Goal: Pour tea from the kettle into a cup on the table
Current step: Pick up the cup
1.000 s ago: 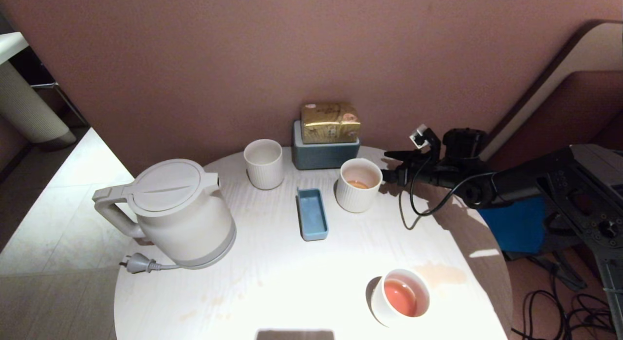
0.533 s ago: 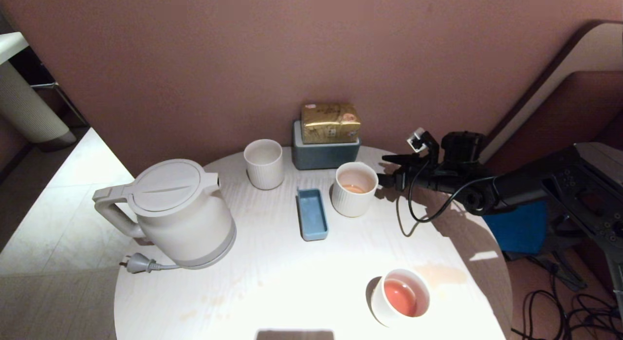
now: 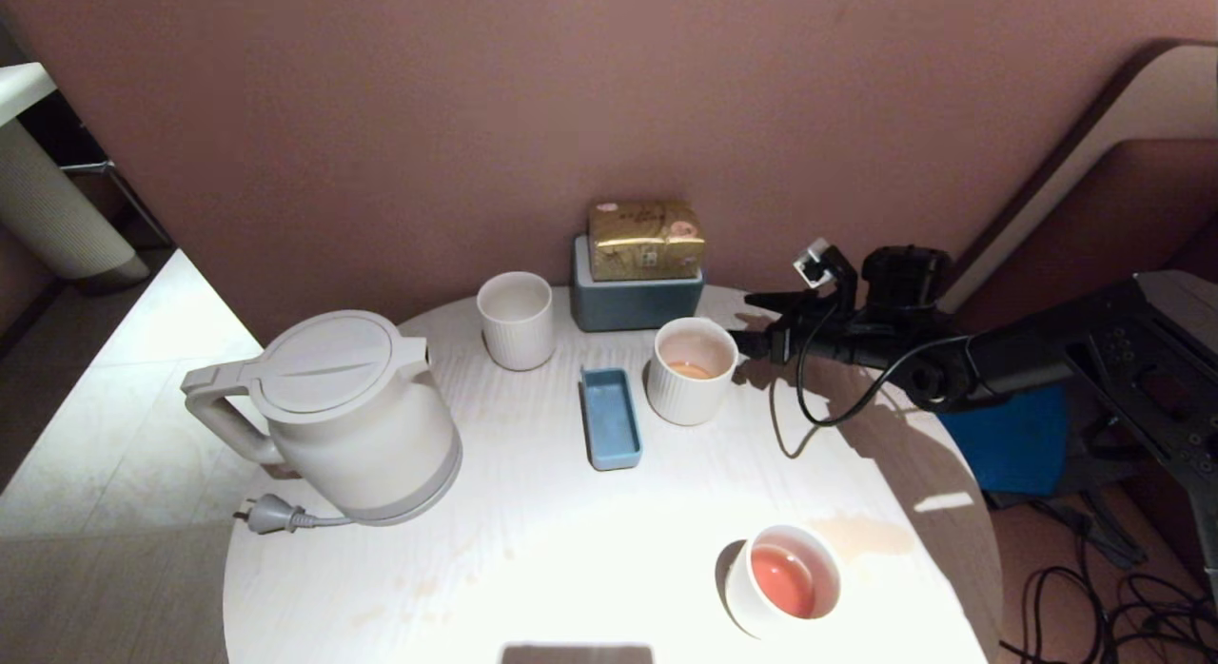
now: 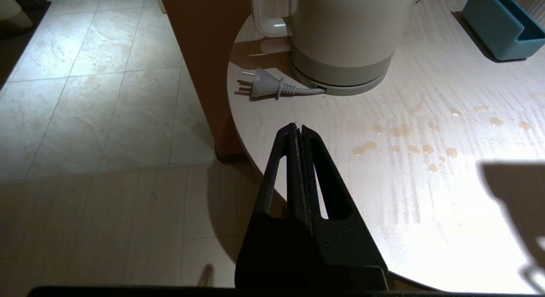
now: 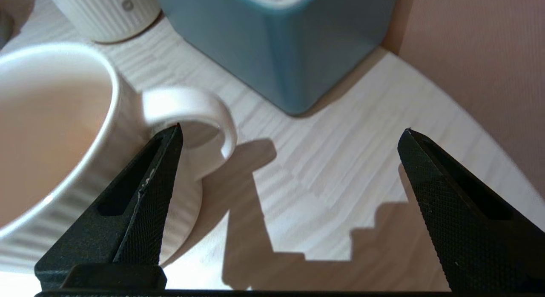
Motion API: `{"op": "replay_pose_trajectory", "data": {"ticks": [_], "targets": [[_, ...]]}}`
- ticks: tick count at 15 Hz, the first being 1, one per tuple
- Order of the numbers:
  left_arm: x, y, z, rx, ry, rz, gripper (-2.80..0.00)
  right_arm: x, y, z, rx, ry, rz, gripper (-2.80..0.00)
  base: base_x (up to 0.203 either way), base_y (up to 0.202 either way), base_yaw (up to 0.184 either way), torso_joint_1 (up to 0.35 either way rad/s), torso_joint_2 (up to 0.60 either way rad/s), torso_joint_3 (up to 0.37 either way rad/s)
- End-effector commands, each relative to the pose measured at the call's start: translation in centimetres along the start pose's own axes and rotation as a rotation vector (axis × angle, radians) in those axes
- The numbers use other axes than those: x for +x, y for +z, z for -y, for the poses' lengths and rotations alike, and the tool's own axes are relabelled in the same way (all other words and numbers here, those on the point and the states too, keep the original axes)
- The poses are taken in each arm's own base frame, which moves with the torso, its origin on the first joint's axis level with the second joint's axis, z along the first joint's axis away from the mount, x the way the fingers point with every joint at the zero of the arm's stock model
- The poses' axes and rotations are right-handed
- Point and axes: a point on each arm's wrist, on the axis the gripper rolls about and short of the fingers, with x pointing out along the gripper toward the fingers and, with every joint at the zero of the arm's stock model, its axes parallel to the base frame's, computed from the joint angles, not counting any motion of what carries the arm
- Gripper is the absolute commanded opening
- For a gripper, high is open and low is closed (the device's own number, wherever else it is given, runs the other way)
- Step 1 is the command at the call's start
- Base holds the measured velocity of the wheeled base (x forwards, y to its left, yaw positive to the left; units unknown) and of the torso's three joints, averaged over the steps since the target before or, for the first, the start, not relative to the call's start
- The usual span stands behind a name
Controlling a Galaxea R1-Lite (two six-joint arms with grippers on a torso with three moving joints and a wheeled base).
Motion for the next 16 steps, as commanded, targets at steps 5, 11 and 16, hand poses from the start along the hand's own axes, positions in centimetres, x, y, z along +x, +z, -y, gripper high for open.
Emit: {"op": "replay_pose_trajectory", "data": {"ticks": [5, 11, 16], "targets": [[0.0, 0.0, 0.0, 0.0, 0.0, 0.001, -2.8, 0.3, 0.9, 0.5, -0.011, 0.001, 0.013, 0.0, 0.0, 0.0, 0.0, 0.0, 0.0, 0.0], [0.0, 0.0, 0.0, 0.0, 0.0, 0.001, -2.8, 0.5, 1.6, 1.3, -0.021, -0.008, 0.021, 0.0, 0.0, 0.0, 0.0, 0.0, 0.0, 0.0], [0.0, 0.0, 0.0, 0.0, 0.0, 0.001, -2.8, 1.1, 1.6, 1.9, -0.039, -0.011, 0.028, 0.0, 0.0, 0.0, 0.0, 0.0, 0.0, 0.0]]}}
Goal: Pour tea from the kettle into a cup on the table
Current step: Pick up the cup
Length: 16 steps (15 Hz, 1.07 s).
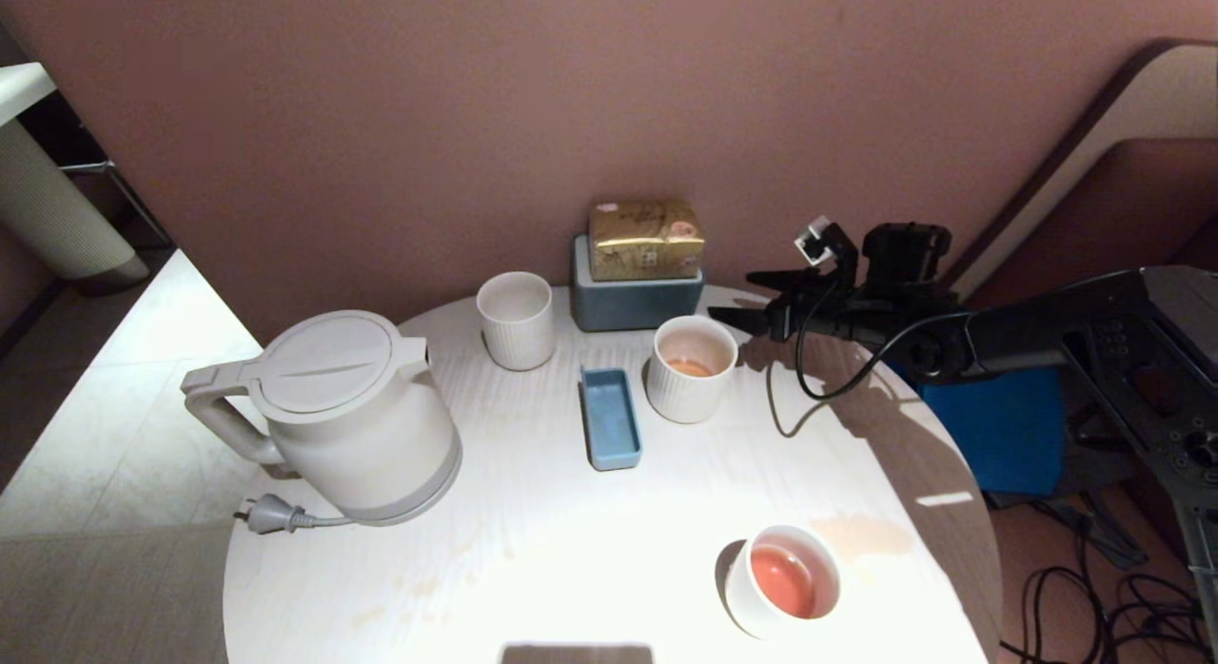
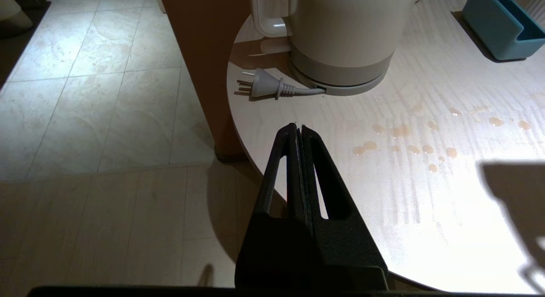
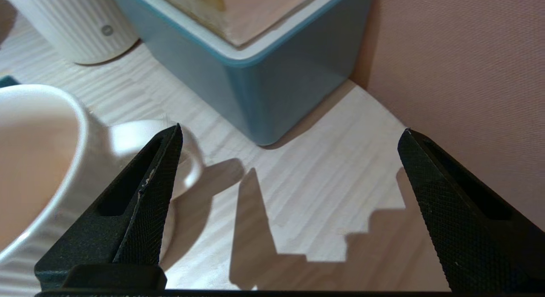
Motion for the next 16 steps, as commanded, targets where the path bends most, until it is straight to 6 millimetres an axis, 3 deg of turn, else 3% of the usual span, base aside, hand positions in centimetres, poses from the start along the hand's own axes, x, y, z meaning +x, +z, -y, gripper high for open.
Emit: {"op": "replay_pose_trajectory", "data": {"ticks": [1, 16], "targets": [[0.0, 0.0, 0.0, 0.0, 0.0, 0.001, -2.8, 0.5, -0.1, 0.4, -0.006, 0.004, 0.004, 0.0, 0.0, 0.0, 0.0, 0.0, 0.0, 0.0], [0.0, 0.0, 0.0, 0.0, 0.0, 0.001, -2.8, 0.8, -2.3, 0.5, 0.004, 0.022, -0.045, 0.0, 0.0, 0.0, 0.0, 0.0, 0.0, 0.0]]}}
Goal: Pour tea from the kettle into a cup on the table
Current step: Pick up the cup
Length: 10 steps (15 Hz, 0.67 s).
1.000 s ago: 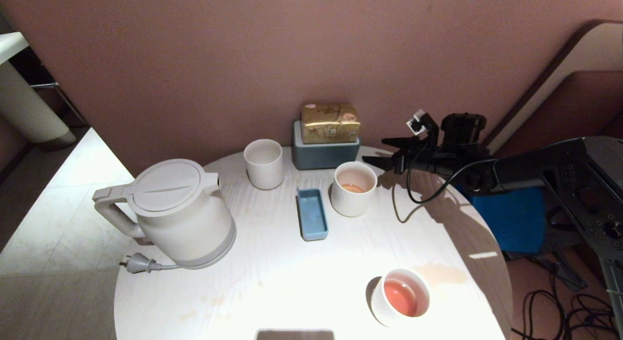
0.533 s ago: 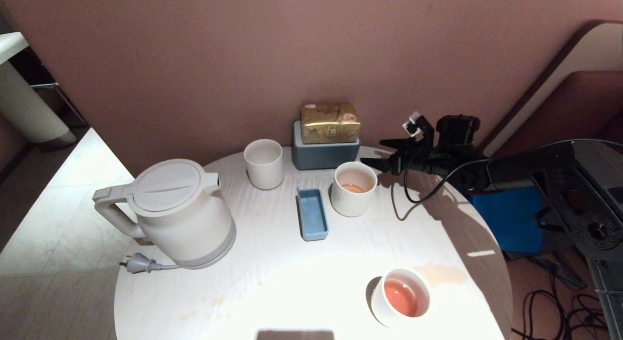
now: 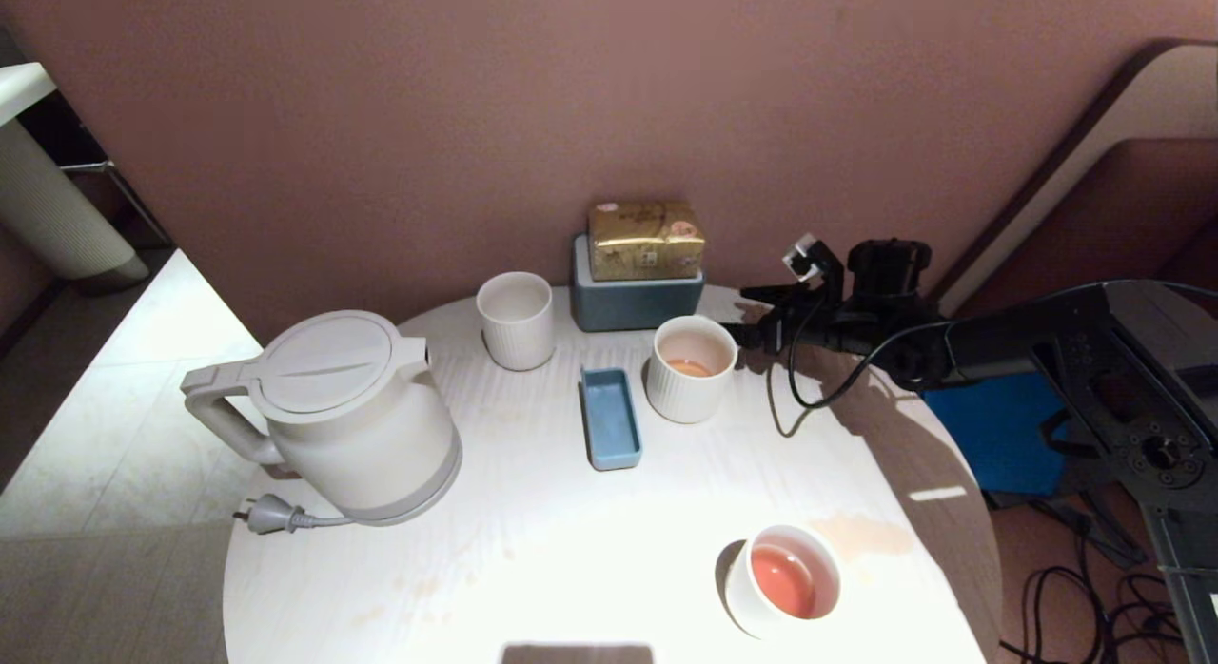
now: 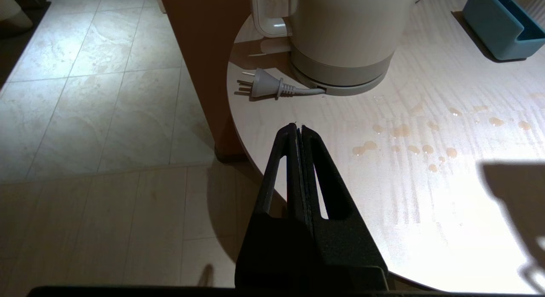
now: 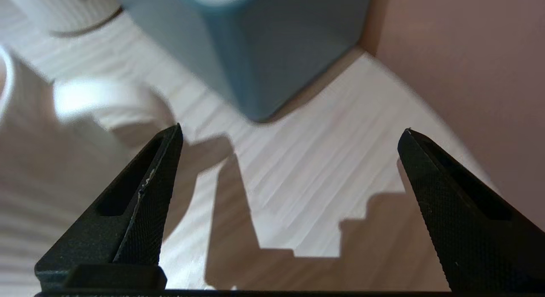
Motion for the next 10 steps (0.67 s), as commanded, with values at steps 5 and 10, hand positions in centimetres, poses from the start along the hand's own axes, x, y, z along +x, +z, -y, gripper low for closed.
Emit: {"op": "replay_pose_trajectory", "data": {"ticks": [5, 10], "targets": [[0.0, 0.0, 0.0, 0.0, 0.0, 0.001, -2.8, -1.1, -1.5, 0.3, -0.018, 0.03, -0.029, 0.0, 0.0, 0.0, 0.0, 0.0, 0.0, 0.0], [0.0, 0.0, 0.0, 0.0, 0.0, 0.001, -2.8, -1.0, -1.5, 0.2, -0.018, 0.035, -0.027, 0.0, 0.0, 0.0, 0.0, 0.0, 0.0, 0.0]]}}
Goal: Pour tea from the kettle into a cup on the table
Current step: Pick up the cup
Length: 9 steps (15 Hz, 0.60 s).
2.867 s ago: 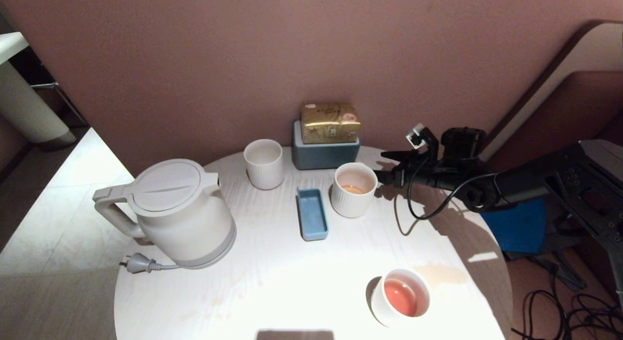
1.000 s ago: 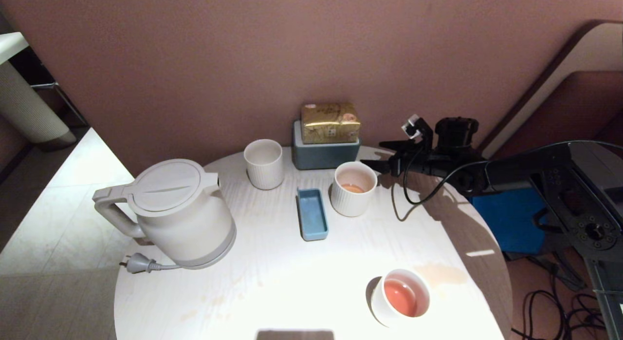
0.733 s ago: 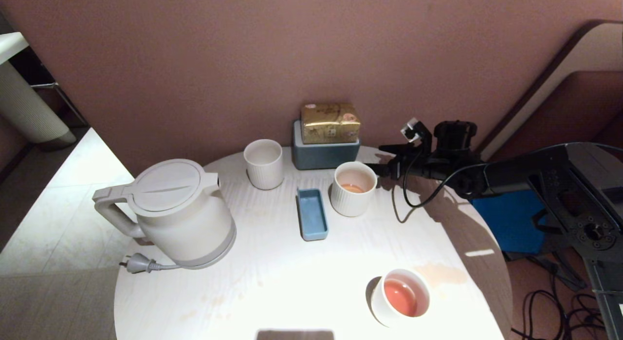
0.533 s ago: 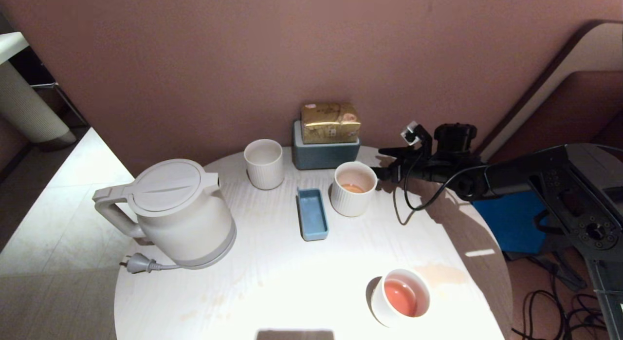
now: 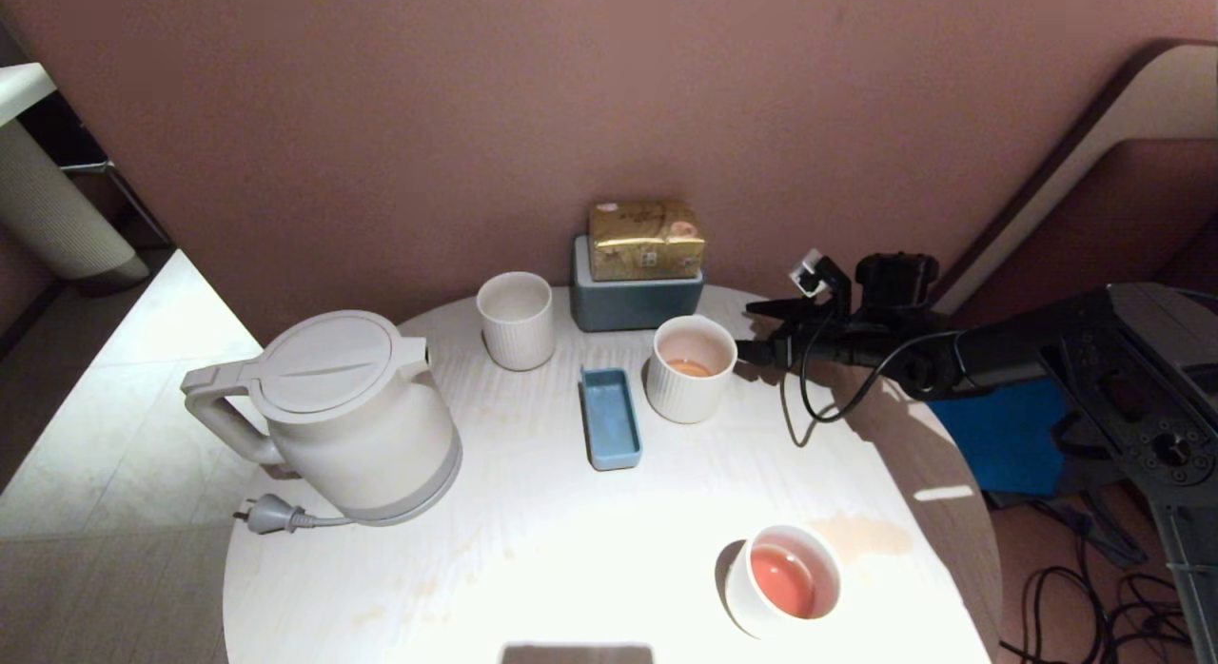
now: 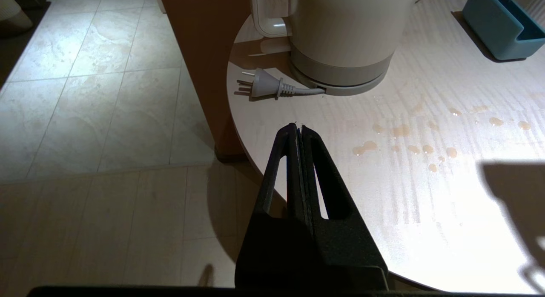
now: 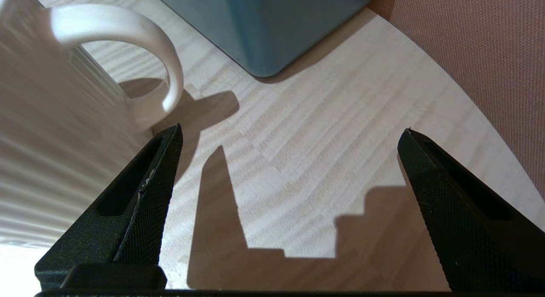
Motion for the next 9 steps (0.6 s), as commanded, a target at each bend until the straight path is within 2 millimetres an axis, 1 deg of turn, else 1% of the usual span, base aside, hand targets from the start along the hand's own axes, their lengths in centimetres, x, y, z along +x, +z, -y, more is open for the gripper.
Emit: {"op": "replay_pose_trajectory", "data": {"ticks": [1, 3, 7, 9], "targets": [[0.0, 0.0, 0.0, 0.0, 0.0, 0.001, -2.8, 0.1, -0.2, -0.1, 0.0, 0.008, 0.0, 0.0, 0.0, 0.0, 0.0, 0.0, 0.0, 0.0], [0.0, 0.0, 0.0, 0.0, 0.0, 0.001, -2.8, 0.3, -0.3, -0.4, 0.003, 0.018, -0.003, 0.0, 0.0, 0.0, 0.0, 0.0, 0.0, 0.0], [0.0, 0.0, 0.0, 0.0, 0.0, 0.001, -2.8, 0.7, 0.6, -0.9, -0.013, 0.036, 0.016, 0.0, 0.0, 0.0, 0.0, 0.0, 0.0, 0.0], [0.0, 0.0, 0.0, 0.0, 0.0, 0.0, -2.8, 0.7, 0.9, -0.9, -0.019, 0.037, 0.024, 0.0, 0.0, 0.0, 0.0, 0.0, 0.0, 0.0]]}}
